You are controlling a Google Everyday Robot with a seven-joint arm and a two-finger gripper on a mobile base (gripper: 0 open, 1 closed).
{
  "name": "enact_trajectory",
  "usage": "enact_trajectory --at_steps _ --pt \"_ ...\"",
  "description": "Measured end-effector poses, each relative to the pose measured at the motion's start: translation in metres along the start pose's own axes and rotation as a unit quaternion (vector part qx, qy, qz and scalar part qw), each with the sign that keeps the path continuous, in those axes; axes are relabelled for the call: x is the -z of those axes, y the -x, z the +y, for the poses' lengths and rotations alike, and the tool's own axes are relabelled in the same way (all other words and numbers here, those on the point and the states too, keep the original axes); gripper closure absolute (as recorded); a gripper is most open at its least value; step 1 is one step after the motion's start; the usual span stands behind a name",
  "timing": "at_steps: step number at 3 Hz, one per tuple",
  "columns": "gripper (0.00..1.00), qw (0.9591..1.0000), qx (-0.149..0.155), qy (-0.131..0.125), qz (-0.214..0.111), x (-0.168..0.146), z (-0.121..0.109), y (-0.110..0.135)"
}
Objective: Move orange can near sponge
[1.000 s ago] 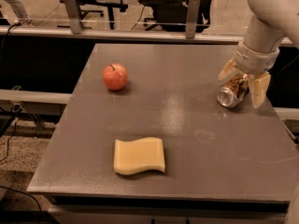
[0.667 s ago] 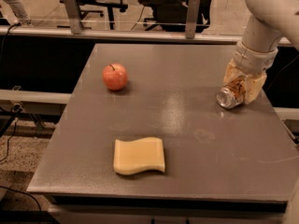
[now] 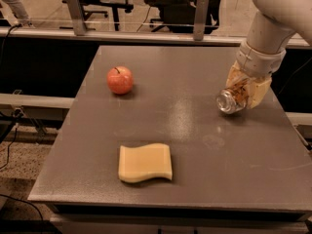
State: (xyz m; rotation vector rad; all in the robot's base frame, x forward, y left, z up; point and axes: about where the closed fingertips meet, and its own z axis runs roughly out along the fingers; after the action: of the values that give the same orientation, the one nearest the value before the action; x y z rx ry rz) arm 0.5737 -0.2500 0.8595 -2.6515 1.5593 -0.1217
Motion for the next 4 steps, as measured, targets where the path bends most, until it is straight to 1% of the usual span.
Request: enact_trajectory --at_steps 1,2,3,4 --pt "1.00 0.9999 -0.006 -0.002 -0.014 0.003 0.009 0.033" --pt "1.00 0.9997 -0.011 0.001 -0.020 0.001 0.022 0.062" --pt "1.00 0.9997 -0.016 0.006 -0.019 -0.002 0.035 0.088" --pt "1.00 0.9994 -0.018 0.017 -0.024 -0.007 0.040 0.118"
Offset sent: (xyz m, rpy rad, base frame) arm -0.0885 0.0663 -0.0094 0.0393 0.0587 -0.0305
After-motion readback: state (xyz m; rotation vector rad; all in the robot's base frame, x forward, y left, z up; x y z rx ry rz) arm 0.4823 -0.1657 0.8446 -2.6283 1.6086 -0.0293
